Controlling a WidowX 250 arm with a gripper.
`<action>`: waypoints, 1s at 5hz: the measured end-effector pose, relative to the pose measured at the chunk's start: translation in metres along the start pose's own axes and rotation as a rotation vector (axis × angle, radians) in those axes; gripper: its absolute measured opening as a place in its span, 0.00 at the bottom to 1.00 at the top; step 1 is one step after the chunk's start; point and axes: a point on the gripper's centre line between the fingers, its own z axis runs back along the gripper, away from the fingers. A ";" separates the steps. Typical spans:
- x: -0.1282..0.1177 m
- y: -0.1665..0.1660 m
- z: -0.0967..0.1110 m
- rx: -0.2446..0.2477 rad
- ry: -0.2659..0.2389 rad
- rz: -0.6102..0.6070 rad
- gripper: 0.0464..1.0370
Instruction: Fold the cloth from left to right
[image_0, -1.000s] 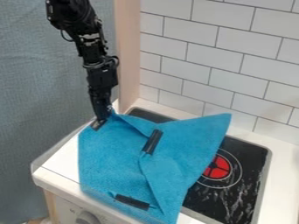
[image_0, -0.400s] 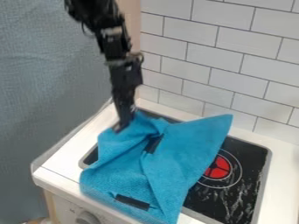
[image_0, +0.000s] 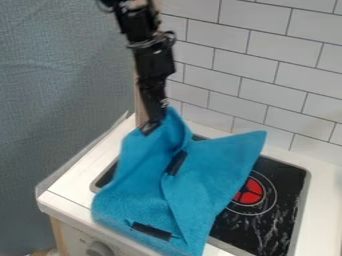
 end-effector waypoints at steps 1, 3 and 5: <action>0.015 -0.024 0.005 -0.019 -0.028 -0.009 0.00; 0.065 -0.079 -0.016 -0.024 -0.044 -0.053 0.00; 0.067 -0.088 -0.066 -0.047 0.030 -0.083 0.02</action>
